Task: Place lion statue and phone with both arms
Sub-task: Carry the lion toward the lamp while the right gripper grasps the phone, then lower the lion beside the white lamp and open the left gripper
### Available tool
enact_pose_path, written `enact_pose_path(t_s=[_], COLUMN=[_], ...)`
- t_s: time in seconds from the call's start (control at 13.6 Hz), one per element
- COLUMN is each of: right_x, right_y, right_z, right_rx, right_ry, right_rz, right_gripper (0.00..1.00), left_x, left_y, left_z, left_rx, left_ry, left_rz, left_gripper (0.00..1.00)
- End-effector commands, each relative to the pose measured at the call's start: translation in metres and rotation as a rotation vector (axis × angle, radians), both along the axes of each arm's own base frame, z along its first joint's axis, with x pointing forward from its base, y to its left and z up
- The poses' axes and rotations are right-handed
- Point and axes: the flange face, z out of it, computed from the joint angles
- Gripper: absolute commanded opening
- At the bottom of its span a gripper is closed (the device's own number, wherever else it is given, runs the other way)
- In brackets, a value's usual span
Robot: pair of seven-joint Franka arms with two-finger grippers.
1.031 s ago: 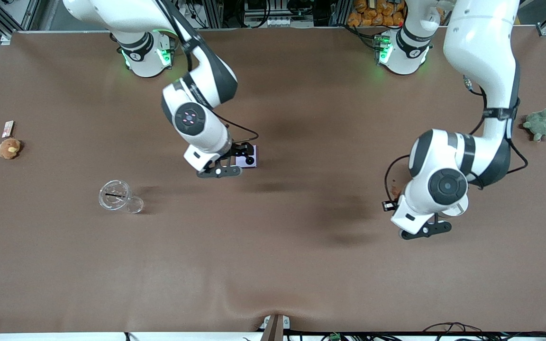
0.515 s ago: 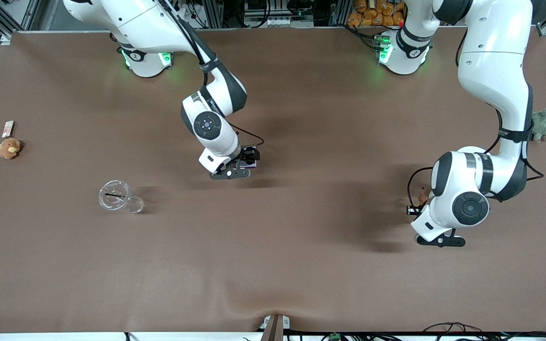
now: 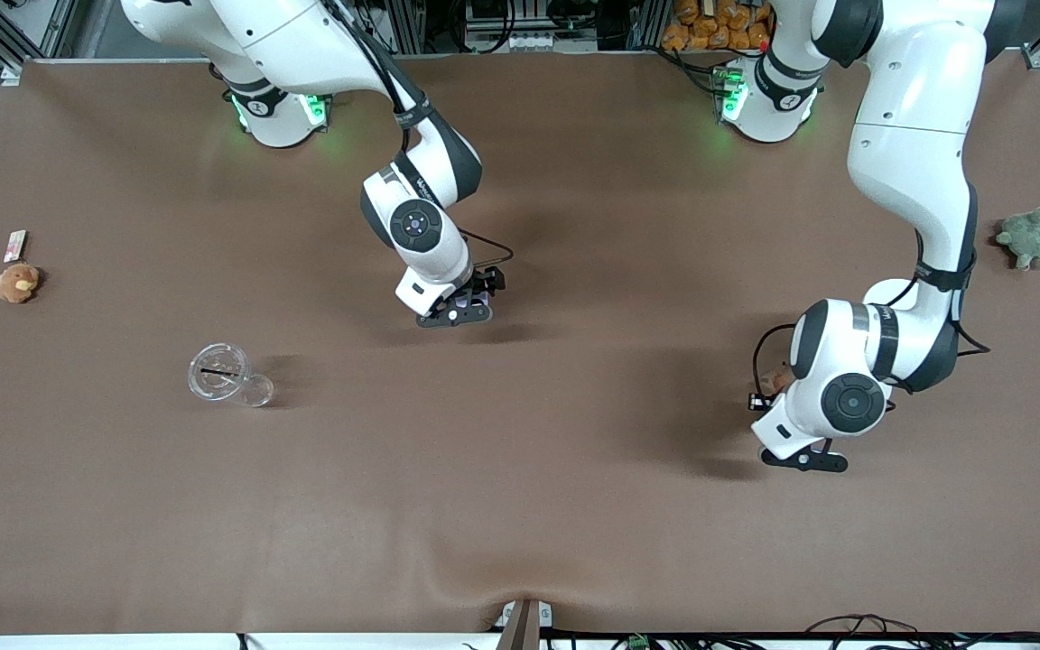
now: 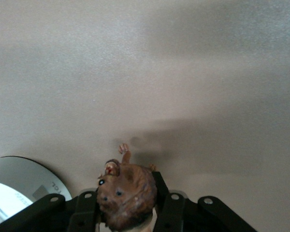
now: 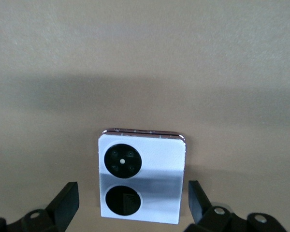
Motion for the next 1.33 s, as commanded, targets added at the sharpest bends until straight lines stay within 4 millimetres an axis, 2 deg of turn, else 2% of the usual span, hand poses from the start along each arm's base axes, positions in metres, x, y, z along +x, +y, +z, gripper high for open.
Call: enact_pose_path(t_s=[0.0, 0.07, 0.29, 0.44, 0.59, 0.66, 0.74, 0.81, 0.88, 0.96, 1.1, 1.18, 1.25], right_x=[-0.006, -0.007, -0.009, -0.011, -0.016, -0.018, -0.021, -0.022, -0.021, -0.022, -0.019, -0.018, -0.014], right_y=[-0.001, -0.001, 0.000, -0.001, 0.002, 0.002, 0.005, 0.006, 0.005, 0.006, 0.004, 0.004, 0.004], right_z=[-0.012, -0.013, -0.017, -0.020, -0.027, -0.027, -0.027, -0.028, -0.028, -0.029, -0.026, -0.020, -0.012], right_rx=[0.004, 0.003, 0.002, 0.007, 0.003, 0.001, 0.002, -0.001, -0.003, -0.007, -0.014, -0.011, -0.016], right_ry=[-0.019, -0.020, -0.019, -0.033, -0.033, -0.033, -0.032, -0.031, -0.033, -0.032, -0.037, -0.037, -0.029], right_rz=[-0.012, -0.013, -0.009, -0.011, -0.001, 0.002, 0.006, 0.011, 0.011, 0.013, 0.023, 0.021, 0.011], right_gripper=[1.00, 1.00, 1.00, 1.00, 1.00, 1.00, 0.96, 0.85, 0.67, 0.39, 0.10, 0.00, 0.00], left_x=[0.003, 0.003, 0.007, 0.012, 0.012, 0.009, 0.004, -0.007, -0.018, -0.030, -0.056, -0.071, -0.084], left_y=[-0.004, -0.004, -0.005, -0.005, -0.003, 0.001, 0.012, 0.017, 0.022, 0.023, 0.030, 0.035, 0.039], left_z=[0.003, 0.003, 0.023, 0.060, 0.124, 0.160, 0.200, 0.233, 0.258, 0.284, 0.322, 0.338, 0.353], left_rx=[-0.013, -0.012, -0.020, -0.031, -0.044, -0.048, -0.052, -0.053, -0.047, -0.048, -0.053, -0.056, -0.060], left_ry=[-0.011, -0.012, -0.040, -0.087, -0.149, -0.170, -0.201, -0.199, -0.181, -0.183, -0.191, -0.201, -0.214], left_rz=[0.015, 0.014, 0.014, 0.015, 0.019, 0.025, 0.040, 0.042, 0.060, 0.066, 0.068, 0.068, 0.068], left_gripper=[0.87, 1.00, 1.00, 1.00, 1.00, 1.00, 1.00, 1.00, 1.00, 1.00, 1.00, 1.00, 1.00])
